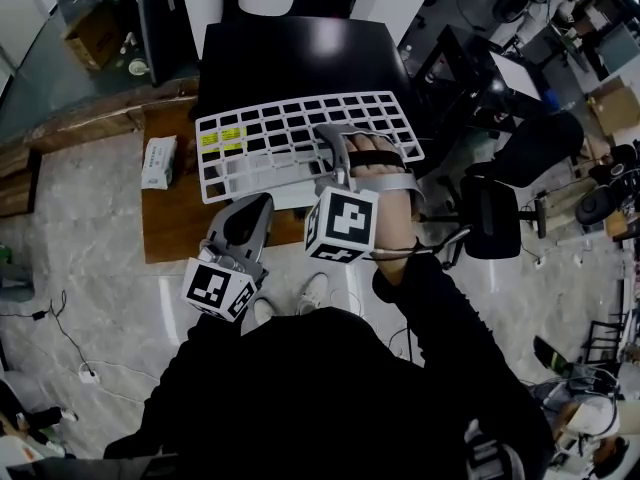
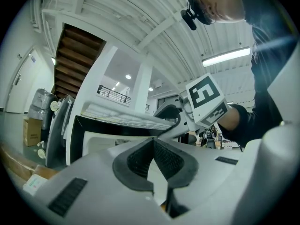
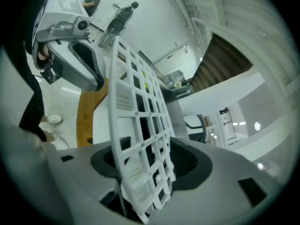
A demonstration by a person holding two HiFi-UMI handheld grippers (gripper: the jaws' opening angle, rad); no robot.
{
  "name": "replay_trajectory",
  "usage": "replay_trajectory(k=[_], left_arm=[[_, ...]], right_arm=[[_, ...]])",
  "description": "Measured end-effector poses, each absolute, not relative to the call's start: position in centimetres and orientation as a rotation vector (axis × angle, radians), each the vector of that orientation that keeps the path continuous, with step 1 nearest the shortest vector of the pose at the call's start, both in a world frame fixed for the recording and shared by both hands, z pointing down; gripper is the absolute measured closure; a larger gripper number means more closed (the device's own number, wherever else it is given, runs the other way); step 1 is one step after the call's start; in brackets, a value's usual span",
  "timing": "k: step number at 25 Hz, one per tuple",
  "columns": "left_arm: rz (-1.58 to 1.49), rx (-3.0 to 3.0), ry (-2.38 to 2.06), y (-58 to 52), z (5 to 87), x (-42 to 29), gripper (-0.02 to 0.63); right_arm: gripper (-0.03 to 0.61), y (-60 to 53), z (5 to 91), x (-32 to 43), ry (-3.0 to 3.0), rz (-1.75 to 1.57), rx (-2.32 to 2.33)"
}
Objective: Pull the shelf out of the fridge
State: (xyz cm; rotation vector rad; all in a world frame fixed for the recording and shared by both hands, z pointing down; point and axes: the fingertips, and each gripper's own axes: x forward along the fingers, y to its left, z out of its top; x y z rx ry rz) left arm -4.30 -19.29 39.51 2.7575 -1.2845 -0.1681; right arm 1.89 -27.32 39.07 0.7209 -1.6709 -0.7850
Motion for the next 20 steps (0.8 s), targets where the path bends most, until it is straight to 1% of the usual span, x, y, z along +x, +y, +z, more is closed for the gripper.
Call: replay_trajectory(k=[1,2,13,20], left_arm=[[-0.169,2.759,-1.285,-19.3,39.4,-4.4,0.607],[-0.169,2.76,-1.287,-19.3,39.4,-4.5,0.607],[-0.151,2.766,-1.274,-20.2,39.2,-4.2,0.607],[-0.129,2.762,-1.264,-20.0,39.6,-3.8,0.607]], right_arm=[[0.282,-27.2,39.9,2.1,-1.662,-0.73,0.688],[0.263,-27.3,40.7,2.2,-1.654,-0.697,0.667],[0.25,-29.9,41.4,2.3,-1.679,-0.686,0.74],[0.197,-29.7,40.9,3.3,-1.688,-0.715,0.791]])
